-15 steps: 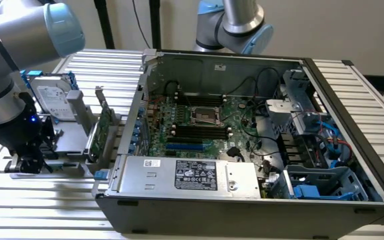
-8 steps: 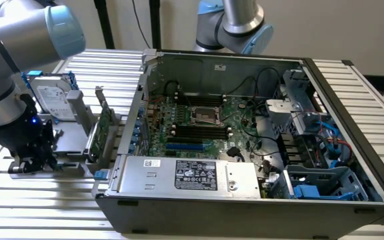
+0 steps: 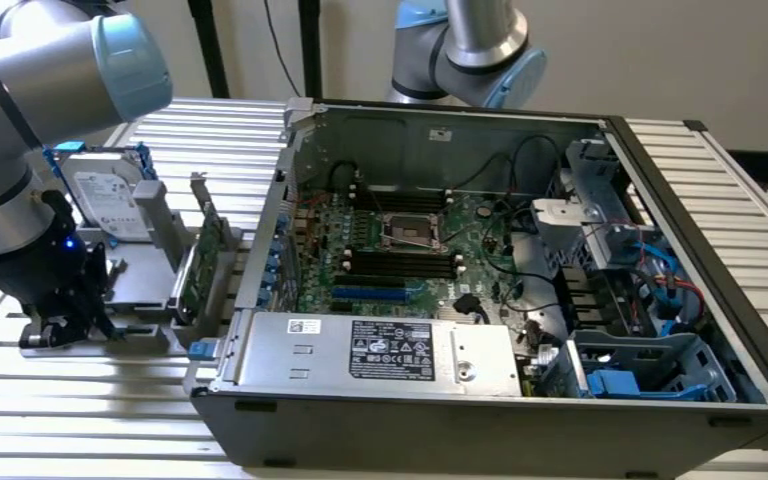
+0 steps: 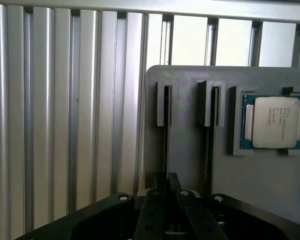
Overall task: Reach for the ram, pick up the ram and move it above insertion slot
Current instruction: 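Pick up the ram and move it above insertion slot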
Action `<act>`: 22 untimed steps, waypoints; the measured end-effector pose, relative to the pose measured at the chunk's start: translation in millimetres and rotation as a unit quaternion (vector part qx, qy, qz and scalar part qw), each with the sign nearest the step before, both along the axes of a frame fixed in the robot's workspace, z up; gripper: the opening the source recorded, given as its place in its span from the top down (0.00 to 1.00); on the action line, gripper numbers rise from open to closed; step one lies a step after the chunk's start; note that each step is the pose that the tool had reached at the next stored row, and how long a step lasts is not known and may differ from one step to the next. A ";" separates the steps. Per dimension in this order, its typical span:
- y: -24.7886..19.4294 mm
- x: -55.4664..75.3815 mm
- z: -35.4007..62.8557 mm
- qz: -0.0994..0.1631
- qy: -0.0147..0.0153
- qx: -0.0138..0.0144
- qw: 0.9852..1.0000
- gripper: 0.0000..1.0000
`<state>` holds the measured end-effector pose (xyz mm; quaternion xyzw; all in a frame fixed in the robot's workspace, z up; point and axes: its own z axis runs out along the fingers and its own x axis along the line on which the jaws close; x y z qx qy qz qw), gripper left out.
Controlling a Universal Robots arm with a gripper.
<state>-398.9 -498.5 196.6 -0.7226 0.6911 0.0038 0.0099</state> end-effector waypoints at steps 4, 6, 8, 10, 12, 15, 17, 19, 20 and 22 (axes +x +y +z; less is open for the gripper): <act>0.0 0.0 -0.2 0.000 0.000 0.000 1.000 0.86; 0.0 0.0 -0.2 0.000 0.000 0.000 1.000 0.86; 0.0 0.0 -0.1 0.000 0.000 0.000 1.000 0.86; 0.1 0.1 0.4 0.000 0.000 0.000 1.000 0.86; 0.0 0.0 2.6 0.000 0.000 0.000 1.000 0.86; 0.0 0.0 7.8 0.000 0.001 0.000 1.000 0.86; 0.0 0.0 12.5 0.000 0.001 0.000 1.000 0.86; 0.0 0.0 18.5 0.000 0.001 0.000 1.000 0.86; 0.0 0.0 22.0 0.000 0.001 0.000 1.000 0.86; 0.0 0.0 30.9 0.000 0.001 0.000 1.000 0.86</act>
